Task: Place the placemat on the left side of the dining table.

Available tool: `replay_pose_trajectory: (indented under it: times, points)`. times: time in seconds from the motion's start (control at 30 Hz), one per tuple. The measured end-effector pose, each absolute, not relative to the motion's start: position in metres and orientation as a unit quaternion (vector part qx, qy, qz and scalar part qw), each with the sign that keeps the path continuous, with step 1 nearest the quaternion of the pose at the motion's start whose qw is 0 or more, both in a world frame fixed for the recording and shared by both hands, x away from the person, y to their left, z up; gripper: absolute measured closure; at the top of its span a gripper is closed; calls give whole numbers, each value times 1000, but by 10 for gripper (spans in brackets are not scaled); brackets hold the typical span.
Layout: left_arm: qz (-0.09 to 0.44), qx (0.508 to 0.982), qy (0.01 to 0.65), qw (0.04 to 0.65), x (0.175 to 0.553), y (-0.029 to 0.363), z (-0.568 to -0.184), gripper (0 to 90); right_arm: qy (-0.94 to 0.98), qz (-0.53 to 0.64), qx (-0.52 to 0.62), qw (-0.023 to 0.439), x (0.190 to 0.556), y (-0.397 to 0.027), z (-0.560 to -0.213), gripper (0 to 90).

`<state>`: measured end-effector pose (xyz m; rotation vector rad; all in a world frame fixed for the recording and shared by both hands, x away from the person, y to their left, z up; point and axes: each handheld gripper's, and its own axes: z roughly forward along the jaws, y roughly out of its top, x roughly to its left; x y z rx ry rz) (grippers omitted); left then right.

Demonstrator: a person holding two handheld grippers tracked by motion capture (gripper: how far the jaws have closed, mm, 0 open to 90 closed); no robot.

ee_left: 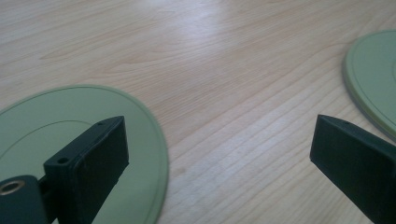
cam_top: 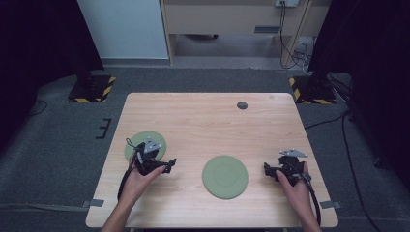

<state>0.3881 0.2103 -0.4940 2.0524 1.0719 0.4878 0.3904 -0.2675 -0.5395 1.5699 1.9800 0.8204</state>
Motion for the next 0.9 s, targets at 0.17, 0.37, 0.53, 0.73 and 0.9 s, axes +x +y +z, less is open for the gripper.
replay_pose_trajectory:
  times: [0.17,0.37,0.53,0.73,0.9]
  points:
    - [187,808,410,378,384,201,-496,39,724,300,574,240,390,-268,-540,9]
    - [185,819,396,373,378,191,-501,39,724,300,573,240,390,-267,-539,9]
    - [190,827,384,365,375,185,-504,39,724,300,573,240,390,-267,-539,9]
    - [186,835,371,360,372,178,-510,39,724,300,573,240,390,-267,-540,9]
    - [179,838,366,362,370,172,-513,39,724,300,573,240,390,-267,-539,9]
